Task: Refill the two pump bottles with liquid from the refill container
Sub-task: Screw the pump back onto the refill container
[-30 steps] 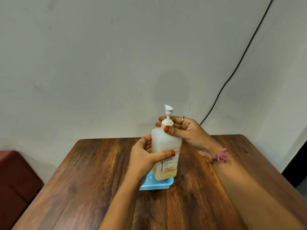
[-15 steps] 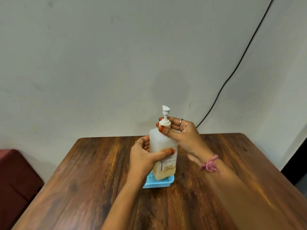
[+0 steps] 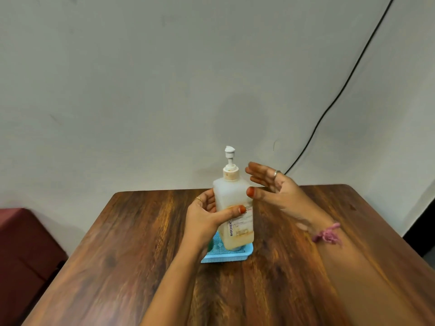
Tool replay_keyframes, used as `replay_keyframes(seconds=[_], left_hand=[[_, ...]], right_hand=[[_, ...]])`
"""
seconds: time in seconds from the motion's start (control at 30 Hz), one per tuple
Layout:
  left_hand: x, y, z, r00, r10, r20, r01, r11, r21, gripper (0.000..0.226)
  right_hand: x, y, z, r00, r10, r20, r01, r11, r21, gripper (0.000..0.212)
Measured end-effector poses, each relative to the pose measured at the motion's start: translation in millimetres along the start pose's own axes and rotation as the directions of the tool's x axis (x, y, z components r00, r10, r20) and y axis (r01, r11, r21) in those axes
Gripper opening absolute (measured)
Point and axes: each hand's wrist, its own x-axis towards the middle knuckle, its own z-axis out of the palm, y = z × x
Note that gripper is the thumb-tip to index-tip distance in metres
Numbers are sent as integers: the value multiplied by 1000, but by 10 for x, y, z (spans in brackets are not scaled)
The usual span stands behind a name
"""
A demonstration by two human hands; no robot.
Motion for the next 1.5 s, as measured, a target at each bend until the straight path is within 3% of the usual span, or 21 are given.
replay_keyframes(seconds=[0.2,0.4,0.63,0.8,1.1,1.23,1.5], left_hand=[[108,31,-125,999,9,50,-8,1000,-25,81],[248,74,-38,992,70,105,-72,997,10,87],[300,-253,264,963,36,266,-48,998,38,71],[480,-375,773,932,24,360,-57,995,81,72],[999,-620,2048,923,68,379,-160,963,217,70],[1272,-898,2752,934,16,358,-105,967,231,67],[1749,-1373,3996,929,-134,344,69,978,195,66]], right_hand=[[22,125,39,987,152,58,-152,988,1,67],[44,84,56,992,119,-32,-118,992,31,57],[-222,355,-191,973,182,-138,-187,982,-22,59],[-300,448,-689,958,193,-213,-212,975,-70,62],[-228,820,-2038,947,170,-274,-227,955,-192,60],[-164,1145,-2795,943,183,-279,-273,905,-327,63],[-57,1674,-3868,902,163,-399,-334,850,-408,56]])
